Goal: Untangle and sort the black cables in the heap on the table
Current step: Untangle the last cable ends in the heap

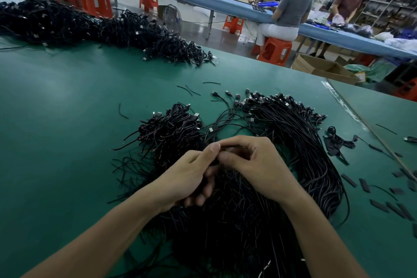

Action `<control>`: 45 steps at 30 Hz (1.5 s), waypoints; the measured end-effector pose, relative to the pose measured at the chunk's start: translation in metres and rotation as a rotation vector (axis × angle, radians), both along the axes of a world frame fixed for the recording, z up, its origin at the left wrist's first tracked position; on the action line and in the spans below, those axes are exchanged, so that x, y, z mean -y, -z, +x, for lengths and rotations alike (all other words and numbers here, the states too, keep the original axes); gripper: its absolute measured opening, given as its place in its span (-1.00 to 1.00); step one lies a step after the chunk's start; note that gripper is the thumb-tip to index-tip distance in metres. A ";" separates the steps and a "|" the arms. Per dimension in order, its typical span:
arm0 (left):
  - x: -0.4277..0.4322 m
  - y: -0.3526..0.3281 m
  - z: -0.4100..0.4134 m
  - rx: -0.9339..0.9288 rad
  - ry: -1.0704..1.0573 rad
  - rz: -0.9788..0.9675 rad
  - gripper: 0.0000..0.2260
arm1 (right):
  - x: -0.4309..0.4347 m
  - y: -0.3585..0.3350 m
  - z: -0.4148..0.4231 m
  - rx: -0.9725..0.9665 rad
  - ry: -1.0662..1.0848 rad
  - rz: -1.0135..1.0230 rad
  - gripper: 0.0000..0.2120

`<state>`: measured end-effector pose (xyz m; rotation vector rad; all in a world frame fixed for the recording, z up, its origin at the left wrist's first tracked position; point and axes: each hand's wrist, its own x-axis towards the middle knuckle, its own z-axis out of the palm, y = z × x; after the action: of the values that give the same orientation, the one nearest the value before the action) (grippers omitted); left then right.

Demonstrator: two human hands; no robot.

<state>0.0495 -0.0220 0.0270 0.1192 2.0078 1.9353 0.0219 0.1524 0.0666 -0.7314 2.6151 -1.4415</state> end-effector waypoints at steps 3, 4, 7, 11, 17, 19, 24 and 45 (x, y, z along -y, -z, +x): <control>0.005 0.008 -0.001 -0.065 -0.132 0.002 -0.48 | -0.019 0.004 -0.005 0.118 0.026 0.390 -0.85; 0.006 0.011 -0.003 -0.078 -0.159 0.026 -0.47 | -0.023 0.008 -0.006 0.128 0.036 0.545 -0.87; 0.004 0.015 -0.006 -0.093 -0.190 0.115 -0.47 | -0.026 0.021 -0.003 0.195 0.046 0.785 -0.82; 0.001 0.011 -0.012 -0.027 -0.219 0.125 -0.45 | -0.021 0.027 -0.001 0.202 0.057 0.818 -0.87; 0.002 0.009 -0.012 -0.074 -0.225 0.117 -0.47 | -0.017 0.027 0.001 0.104 0.068 0.861 -0.87; 0.000 0.007 -0.009 -0.113 -0.247 0.126 -0.48 | -0.017 0.026 0.003 0.050 0.102 0.808 -0.87; -0.003 -0.002 -0.003 -0.214 -0.252 0.138 -0.52 | -0.020 0.018 0.003 -0.088 0.140 0.551 -0.92; -0.015 -0.024 0.007 -0.425 -0.299 0.364 -0.60 | 0.032 -0.010 0.043 -0.254 0.222 -0.250 -0.78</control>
<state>0.0570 -0.0066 0.0513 0.3656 1.9790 2.6431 0.0644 0.1207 0.0770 -0.7062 2.8105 -1.8793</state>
